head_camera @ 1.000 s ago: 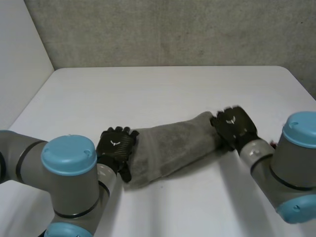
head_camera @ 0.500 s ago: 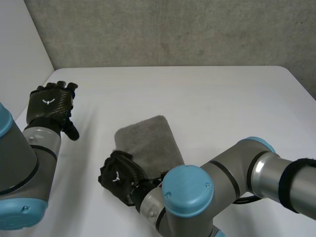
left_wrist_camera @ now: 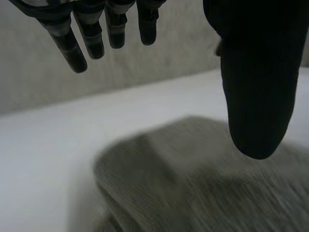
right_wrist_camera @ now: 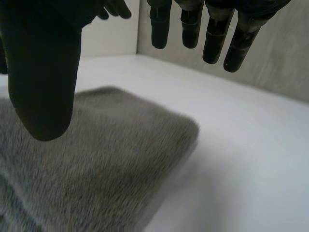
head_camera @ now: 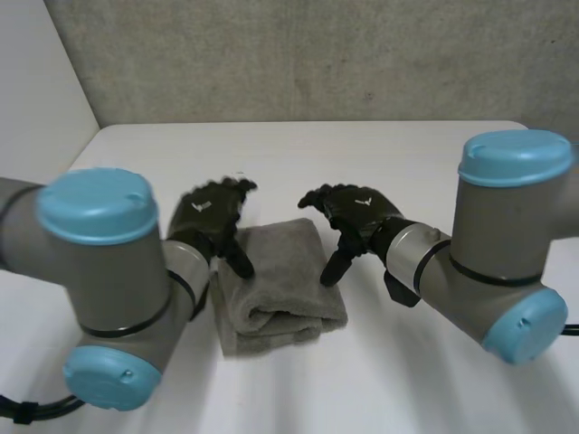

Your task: Fold the towel.

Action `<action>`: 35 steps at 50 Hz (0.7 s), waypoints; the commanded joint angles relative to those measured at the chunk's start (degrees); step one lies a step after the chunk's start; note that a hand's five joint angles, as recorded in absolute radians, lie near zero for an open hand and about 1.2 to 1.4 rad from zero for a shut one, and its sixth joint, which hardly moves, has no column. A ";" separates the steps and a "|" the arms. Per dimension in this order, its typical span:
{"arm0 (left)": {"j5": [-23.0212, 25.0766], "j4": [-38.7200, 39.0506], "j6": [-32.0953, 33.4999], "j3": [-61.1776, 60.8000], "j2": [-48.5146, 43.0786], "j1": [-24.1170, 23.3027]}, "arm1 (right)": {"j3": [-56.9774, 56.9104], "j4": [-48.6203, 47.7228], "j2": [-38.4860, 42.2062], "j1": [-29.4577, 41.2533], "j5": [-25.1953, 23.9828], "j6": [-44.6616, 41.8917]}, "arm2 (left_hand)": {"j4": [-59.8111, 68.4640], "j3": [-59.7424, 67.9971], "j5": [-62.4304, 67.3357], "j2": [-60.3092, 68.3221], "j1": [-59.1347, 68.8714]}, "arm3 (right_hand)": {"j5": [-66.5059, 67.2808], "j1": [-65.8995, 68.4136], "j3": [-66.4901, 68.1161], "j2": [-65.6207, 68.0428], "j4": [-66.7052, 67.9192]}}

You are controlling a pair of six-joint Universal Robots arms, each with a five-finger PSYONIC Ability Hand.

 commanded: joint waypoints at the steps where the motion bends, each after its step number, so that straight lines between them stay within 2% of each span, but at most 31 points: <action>1: -0.79 -5.25 -2.69 2.79 -7.51 -0.28 | -5.95 1.59 8.61 0.38 -1.63 -1.31 | 1.24 1.26 -0.29 1.33 1.09 | -3.34 -1.79 -2.08 -3.18 -3.15; 6: -2.11 -5.52 -2.34 1.83 -8.93 0.60 | -8.50 1.68 12.83 0.73 -1.63 -3.59 | 0.91 0.93 -0.62 0.99 0.76 | -3.34 -1.79 -2.08 -3.18 -3.15; 8: -4.03 -5.43 -2.08 0.34 -8.84 0.86 | -9.73 1.68 14.93 0.82 -1.54 -8.31 | 0.74 0.76 -0.79 0.82 0.59 | -3.34 -1.79 -2.08 -3.18 -3.15; 11: -4.48 -5.26 -2.08 -0.37 -8.58 0.87 | -10.35 1.68 15.90 1.08 -1.19 -11.07 | 0.57 0.59 -0.96 0.66 0.42 | -3.34 -1.79 -2.08 -3.18 -3.15; 13: -4.48 -5.26 -1.82 -0.98 -8.31 0.34 | -10.79 1.59 16.69 1.43 0.65 -16.75 | 0.57 0.59 -0.96 0.66 0.42 | -3.34 -1.79 -2.08 -3.18 -3.15; 17: -4.48 -5.35 -0.76 -1.16 -7.09 -0.27 | -10.88 1.59 16.08 1.61 3.38 -20.91 | 0.41 0.42 -1.13 0.49 0.26 | -3.34 -1.79 -2.08 -3.18 -3.15; 23: -4.48 -5.43 1.18 -0.72 -4.27 -0.45 | -9.65 1.07 8.11 0.83 5.31 -20.48 | 0.40 0.42 -1.13 0.49 0.25 | -3.34 -1.79 -2.08 -3.18 -3.15; 27: -4.39 -5.52 3.37 1.55 2.56 0.34 | -9.03 -0.77 -0.50 -1.80 7.15 -16.62 | 0.74 0.76 -0.79 0.82 0.59 | -3.34 -1.79 -2.08 -3.18 -3.15; 30: -4.22 -5.61 4.34 3.41 5.40 0.87 | -9.29 -1.48 -3.43 -3.40 9.09 -15.28 | 0.74 0.76 -0.79 0.82 0.59 | -3.34 -1.79 -2.08 -3.18 -3.15; 32: -2.99 -6.22 6.18 7.52 11.26 4.27 | -9.99 -1.92 -8.68 -6.02 13.56 -14.06 | 0.74 0.76 -0.79 0.82 0.59 | -3.34 -1.79 -2.08 -3.18 -3.15; 33: -2.99 -6.22 6.19 7.54 11.29 4.29 | -10.00 -1.92 -8.71 -6.03 13.58 -14.05 | 0.74 0.76 -0.79 0.82 0.59 | -3.34 -1.79 -2.08 -3.18 -3.15; 35: -0.36 -8.32 6.36 10.77 15.49 8.49 | -10.00 -1.57 -13.08 -9.18 16.64 -13.70 | 1.24 1.26 -0.29 1.33 1.09 | -3.34 -1.79 -2.08 -3.18 -3.15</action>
